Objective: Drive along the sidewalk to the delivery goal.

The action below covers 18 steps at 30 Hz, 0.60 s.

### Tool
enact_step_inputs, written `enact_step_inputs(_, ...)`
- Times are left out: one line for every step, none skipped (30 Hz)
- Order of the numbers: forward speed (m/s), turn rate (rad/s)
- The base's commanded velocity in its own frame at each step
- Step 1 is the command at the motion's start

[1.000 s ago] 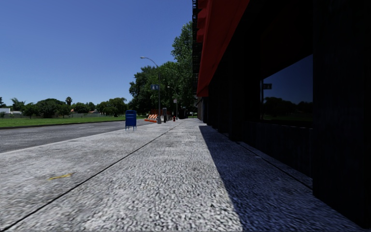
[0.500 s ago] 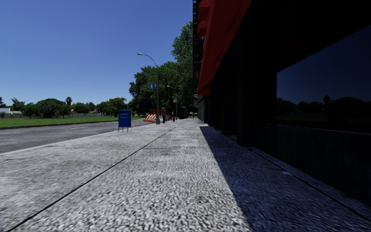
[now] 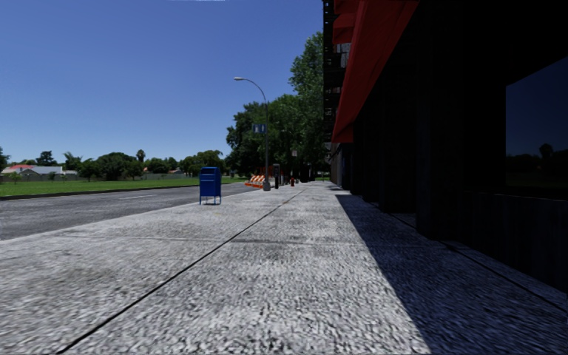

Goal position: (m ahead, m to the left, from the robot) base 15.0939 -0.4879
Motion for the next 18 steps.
enact_step_inputs(2.0,0.41)
enact_step_inputs(2.0,0.41)
enact_step_inputs(2.0,0.41)
enact_step_inputs(2.0,0.41)
enact_step_inputs(2.0,0.41)
enact_step_inputs(2.0,0.41)
enact_step_inputs(2.0,0.41)
enact_step_inputs(2.0,0.41)
enact_step_inputs(2.0,0.41)
enact_step_inputs(2.0,0.41)
enact_step_inputs(2.0,0.41)
enact_step_inputs(2.0,0.41)
enact_step_inputs(2.0,0.36)
enact_step_inputs(2.0,0.21)
enact_step_inputs(2.0,0.0)
enact_step_inputs(2.0,0.0)
enact_step_inputs(2.0,0.0)
enact_step_inputs(2.0,0.0)
